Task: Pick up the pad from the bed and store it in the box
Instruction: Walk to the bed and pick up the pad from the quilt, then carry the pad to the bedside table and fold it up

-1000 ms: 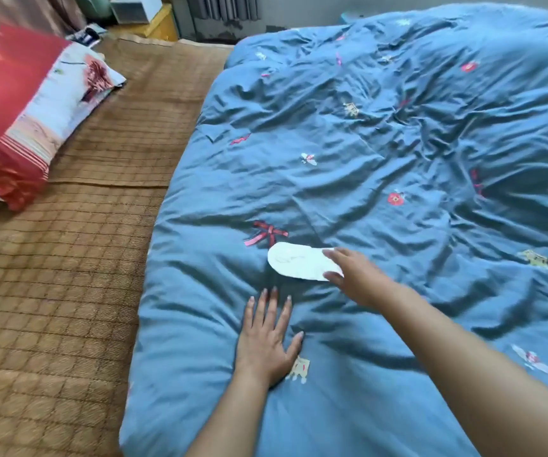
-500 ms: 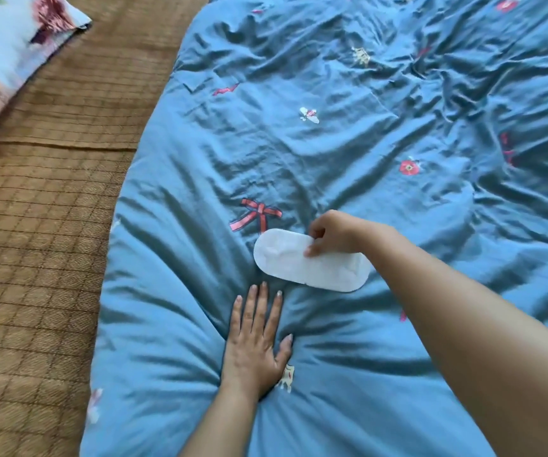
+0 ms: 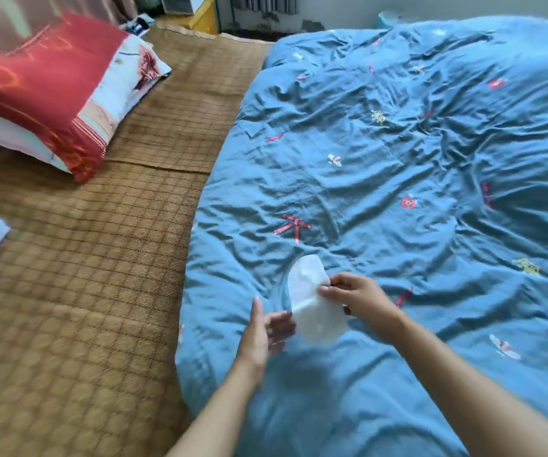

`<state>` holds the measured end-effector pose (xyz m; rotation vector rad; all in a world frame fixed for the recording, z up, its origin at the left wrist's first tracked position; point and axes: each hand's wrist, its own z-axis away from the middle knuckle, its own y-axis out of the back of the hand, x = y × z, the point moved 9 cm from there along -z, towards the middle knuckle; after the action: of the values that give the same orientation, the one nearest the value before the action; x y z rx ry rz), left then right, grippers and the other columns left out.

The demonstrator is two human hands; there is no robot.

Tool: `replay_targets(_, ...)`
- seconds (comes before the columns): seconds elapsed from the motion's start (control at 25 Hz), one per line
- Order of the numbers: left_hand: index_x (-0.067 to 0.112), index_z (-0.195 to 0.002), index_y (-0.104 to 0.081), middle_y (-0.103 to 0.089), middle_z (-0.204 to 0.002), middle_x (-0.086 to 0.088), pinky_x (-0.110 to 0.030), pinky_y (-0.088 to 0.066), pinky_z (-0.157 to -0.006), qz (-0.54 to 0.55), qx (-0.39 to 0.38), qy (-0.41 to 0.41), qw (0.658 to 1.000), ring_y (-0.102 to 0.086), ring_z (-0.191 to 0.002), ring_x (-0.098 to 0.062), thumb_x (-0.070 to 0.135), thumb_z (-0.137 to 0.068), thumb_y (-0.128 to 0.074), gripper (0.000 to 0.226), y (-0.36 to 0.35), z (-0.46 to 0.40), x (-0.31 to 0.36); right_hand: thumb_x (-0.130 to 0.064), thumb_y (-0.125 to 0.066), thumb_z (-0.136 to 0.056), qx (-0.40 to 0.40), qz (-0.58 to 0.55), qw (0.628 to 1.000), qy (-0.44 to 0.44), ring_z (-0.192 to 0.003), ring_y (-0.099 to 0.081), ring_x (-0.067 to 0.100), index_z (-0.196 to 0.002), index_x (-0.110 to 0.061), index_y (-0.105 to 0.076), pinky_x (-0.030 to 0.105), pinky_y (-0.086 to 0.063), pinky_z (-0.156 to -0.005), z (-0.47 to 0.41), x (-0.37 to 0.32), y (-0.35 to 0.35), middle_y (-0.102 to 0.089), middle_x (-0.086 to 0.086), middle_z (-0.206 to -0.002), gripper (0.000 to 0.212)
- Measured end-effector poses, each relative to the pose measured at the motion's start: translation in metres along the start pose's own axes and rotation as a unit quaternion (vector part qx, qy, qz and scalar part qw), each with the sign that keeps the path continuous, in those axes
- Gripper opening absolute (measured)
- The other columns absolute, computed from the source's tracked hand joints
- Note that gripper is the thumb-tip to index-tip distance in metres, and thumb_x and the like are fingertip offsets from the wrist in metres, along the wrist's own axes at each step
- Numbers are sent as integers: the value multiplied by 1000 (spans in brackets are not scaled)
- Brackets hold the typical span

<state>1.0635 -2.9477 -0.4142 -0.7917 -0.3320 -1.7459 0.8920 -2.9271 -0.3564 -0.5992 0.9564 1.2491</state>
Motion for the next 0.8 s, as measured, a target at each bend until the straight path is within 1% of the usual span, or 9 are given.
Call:
replay_targets(0.08, 9, -99, -69, -75, -84, -5, -32, -48, -74, 73, -23, 6, 997, -65, -81, -19, 59, -93, -17, 72, 7, 41, 10, -11, -67, -84, -30, -27, 999, -5, -66, -61, 6, -77, -18, -69, 23, -48, -62, 39, -17, -35, -67, -5, -72, 10)
replay_targets(0.24, 3, -109, -66, -70, -100, -19, -42, -53, -82, 136, 64, -60, 987, -66, -86, -30, 32, -94, -51, 36, 51, 119, 21, -10, -63, -86, -59, -31, 998, 5, -73, -60, 17, -78, -14, -66, 33, -46, -69, 107, -49, -103, -68, 1, -74, 10)
replay_targets(0.36, 4, -98, -68, -70, -103, -23, -47, -49, -93, 159, 95, -92, 978, -65, -93, -33, 24, -92, -56, 24, 98, 175, 22, -6, -60, -88, -82, 35, 996, 26, -74, -54, 20, -81, -13, -63, 33, -41, -66, 149, -70, -152, -65, 10, -78, 10)
replay_targets(0.44, 7, -94, -68, -73, -97, -19, -45, -53, -89, 176, 115, -110, 971, -68, -90, -32, 23, -91, -56, 20, 145, 218, 20, -7, -59, -89, -93, 124, 987, 37, -70, -51, 20, -94, -11, -61, 32, -39, -63, 178, -81, -188, -62, 19, -81, 6)
replay_targets(0.48, 9, -92, -68, -76, -91, -14, -42, -56, -83, 181, 126, -117, 968, -70, -85, -27, 23, -91, -57, 18, 172, 241, 18, -11, -58, -90, -93, 178, 978, 51, -66, -51, 16, -100, -11, -60, 28, -40, -61, 194, -87, -205, -63, 18, -82, 11)
replay_targets(0.56, 13, -87, -68, -78, -78, -2, -33, -58, -69, 176, 154, -131, 963, -73, -74, -16, 24, -91, -57, 16, 232, 287, 9, -19, -58, -91, -94, 326, 934, 113, -63, -55, 3, -110, -14, -60, 16, -43, -60, 232, -105, -246, -64, 1, -84, 20)
replay_targets(0.6, 15, -85, -67, -78, -76, 2, -31, -57, -65, 175, 174, -135, 960, -73, -71, -13, 24, -91, -58, 15, 264, 312, 1, -24, -56, -91, -104, 408, 893, 156, -75, -60, 4, -115, -16, -59, 17, -46, -68, 252, -114, -273, -64, -2, -91, 25)
replay_targets(0.68, 17, -83, -67, -77, -77, 2, -30, -56, -66, 185, 212, -137, 950, -72, -72, -13, 25, -91, -58, 14, 323, 361, -21, -33, -51, -93, -137, 521, 813, 220, -103, -59, 16, -120, -20, -55, 31, -48, -86, 292, -125, -330, -64, -1, -109, 30)
replay_targets(0.8, 17, -83, -66, -75, -87, -4, -37, -55, -79, 225, 278, -138, 924, -71, -84, -20, 25, -90, -59, 13, 422, 449, -71, -35, -45, -94, -187, 605, 734, 246, -119, -51, 23, -128, -23, -47, 39, -47, -96, 353, -125, -439, -56, 2, -127, 35)
